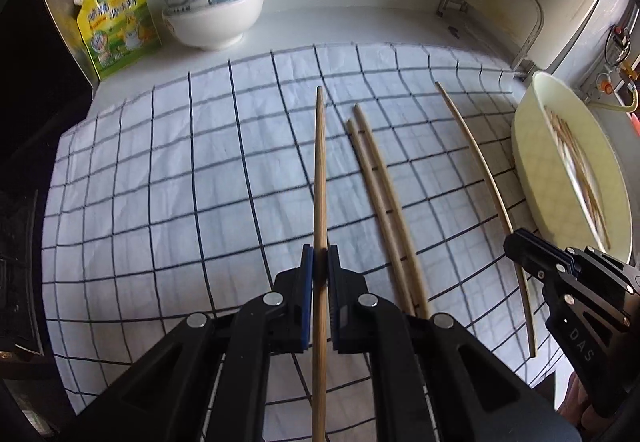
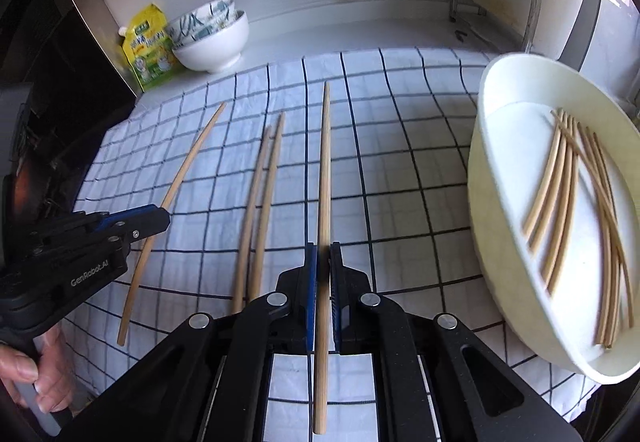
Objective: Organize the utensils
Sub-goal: 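Carry both held chopsticks over the white basin, then lower the chopsticks into the basin and open both tools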
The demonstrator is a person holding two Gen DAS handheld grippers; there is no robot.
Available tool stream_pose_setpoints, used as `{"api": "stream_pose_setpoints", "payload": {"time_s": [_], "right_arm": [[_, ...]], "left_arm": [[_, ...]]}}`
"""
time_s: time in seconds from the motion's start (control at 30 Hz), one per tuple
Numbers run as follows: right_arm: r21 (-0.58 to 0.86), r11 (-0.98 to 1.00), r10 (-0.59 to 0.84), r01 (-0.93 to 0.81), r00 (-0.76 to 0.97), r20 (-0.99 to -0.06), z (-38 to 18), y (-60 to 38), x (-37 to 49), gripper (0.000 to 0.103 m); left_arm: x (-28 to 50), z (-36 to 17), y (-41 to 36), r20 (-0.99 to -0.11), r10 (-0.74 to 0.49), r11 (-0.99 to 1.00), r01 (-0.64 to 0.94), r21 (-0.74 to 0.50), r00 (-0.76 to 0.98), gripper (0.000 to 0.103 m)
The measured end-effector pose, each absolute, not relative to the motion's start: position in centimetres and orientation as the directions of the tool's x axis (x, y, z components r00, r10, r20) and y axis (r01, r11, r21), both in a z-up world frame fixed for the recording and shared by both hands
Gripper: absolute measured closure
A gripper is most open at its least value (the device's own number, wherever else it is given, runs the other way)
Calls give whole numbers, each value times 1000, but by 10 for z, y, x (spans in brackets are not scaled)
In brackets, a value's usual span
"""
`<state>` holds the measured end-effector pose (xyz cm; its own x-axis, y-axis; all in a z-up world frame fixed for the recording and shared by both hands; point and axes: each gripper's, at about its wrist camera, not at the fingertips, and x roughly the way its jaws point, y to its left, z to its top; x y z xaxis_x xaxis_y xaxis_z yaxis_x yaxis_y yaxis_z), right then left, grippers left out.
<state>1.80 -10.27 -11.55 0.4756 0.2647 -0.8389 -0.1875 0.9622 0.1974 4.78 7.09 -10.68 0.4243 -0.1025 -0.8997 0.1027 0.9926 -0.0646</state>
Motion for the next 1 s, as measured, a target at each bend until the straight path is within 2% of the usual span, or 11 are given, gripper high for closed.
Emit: {"api": "stream_pose_setpoints", "payload": {"time_s": [0.23,0.5,0.77,1.0], "right_arm": [[207,960,279,-190,548,-789,-73,-132,12,97],[173,981,189,-88,630,-753,-44,-211,12,97],[160,985,85,60,640,-763,-50,-294,17,97],[187,973,74,135,585,-808,-78,-336,32,97]], "left_arm": [[55,-64,37,-862,-128,987,146,-64,491,95],[69,-33,-44,-829,-222,959,269,-90,513,95],[87,-27,-143,-823,-317,903,415,-110,471,95],[104,-54,-208,-857,-329,862,496,-102,396,95]]}}
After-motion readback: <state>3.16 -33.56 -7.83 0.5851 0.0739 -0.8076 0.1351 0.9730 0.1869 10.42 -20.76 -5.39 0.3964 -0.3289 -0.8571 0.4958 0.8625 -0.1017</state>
